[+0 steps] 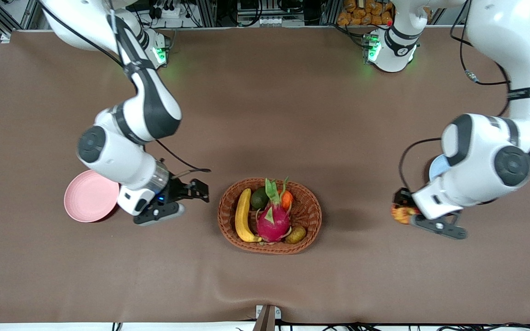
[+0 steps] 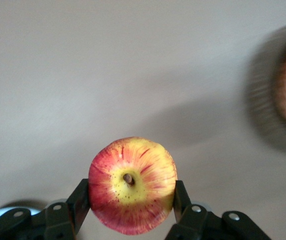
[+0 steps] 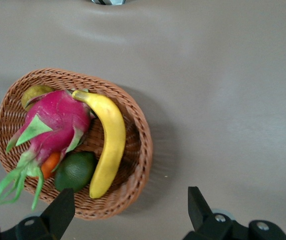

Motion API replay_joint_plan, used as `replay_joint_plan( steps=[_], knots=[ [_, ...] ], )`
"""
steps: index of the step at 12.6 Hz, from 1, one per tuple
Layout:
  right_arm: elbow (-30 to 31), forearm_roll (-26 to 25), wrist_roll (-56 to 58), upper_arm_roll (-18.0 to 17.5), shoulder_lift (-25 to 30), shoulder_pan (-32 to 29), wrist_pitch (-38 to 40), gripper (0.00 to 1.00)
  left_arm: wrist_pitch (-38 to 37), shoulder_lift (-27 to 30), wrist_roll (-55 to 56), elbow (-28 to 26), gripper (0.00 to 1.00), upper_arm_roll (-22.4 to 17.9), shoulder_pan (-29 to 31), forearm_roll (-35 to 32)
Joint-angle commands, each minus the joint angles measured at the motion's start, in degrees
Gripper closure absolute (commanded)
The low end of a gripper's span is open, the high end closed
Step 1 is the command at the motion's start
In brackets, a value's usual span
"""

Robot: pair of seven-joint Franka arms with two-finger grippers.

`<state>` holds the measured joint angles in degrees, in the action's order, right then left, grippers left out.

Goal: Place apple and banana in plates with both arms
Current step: 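Carry the apple over the blue plate while the right gripper reaches the banana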

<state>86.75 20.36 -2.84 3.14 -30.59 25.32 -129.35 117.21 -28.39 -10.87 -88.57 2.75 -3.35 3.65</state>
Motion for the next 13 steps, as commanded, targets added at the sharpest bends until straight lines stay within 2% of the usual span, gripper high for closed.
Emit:
replay_joint_plan(
  steps=[1, 3, 4, 7, 8, 9, 11, 13],
  knots=[
    [-2.63, 0.73, -6.45, 0.55, -2.54, 1.31, 0.33, 0.00, 1.25, 1.32, 0.67, -3.53, 0.53, 0.59, 7.19, -1.54],
    [-6.39, 0.82, -9.10, 0.46, -5.26, 1.40, 0.50, 0.00, 4.67, 1.49, 0.59, -6.16, 0.54, 0.58, 10.90, -5.90],
    [-7.72, 0.73, -10.33, 0.46, -6.41, 2.09, 0.41, 0.00, 7.30, 2.28, 0.59, -9.39, 0.54, 0.67, 12.65, -8.72],
    [-8.96, 0.64, -12.62, 0.55, -8.70, 3.24, -2.13, 0.00, 22.66, 7.89, 0.67, -25.55, 0.54, 0.67, 14.78, -9.37],
    [-8.96, 0.64, -12.63, 0.55, -8.88, 3.33, -2.13, 0.01, 24.71, 8.60, 1.02, -28.30, 0.54, 0.67, 15.65, -9.37],
    [-8.96, 0.73, -12.71, 0.55, -8.96, 3.33, -2.13, 0.11, 24.82, 9.92, 0.94, -29.89, 0.54, 0.67, 16.18, -9.45],
    [-8.96, 0.64, -12.80, 0.46, -9.84, 4.03, -3.01, 0.13, 24.90, 12.30, 0.85, -33.59, 0.54, 0.59, 16.80, -9.46],
    [-8.96, 0.73, -12.80, 0.55, -12.03, 4.91, -7.47, 0.13, 25.34, 11.87, 0.50, -34.99, 0.54, 0.67, 18.64, -10.59]
  ],
)
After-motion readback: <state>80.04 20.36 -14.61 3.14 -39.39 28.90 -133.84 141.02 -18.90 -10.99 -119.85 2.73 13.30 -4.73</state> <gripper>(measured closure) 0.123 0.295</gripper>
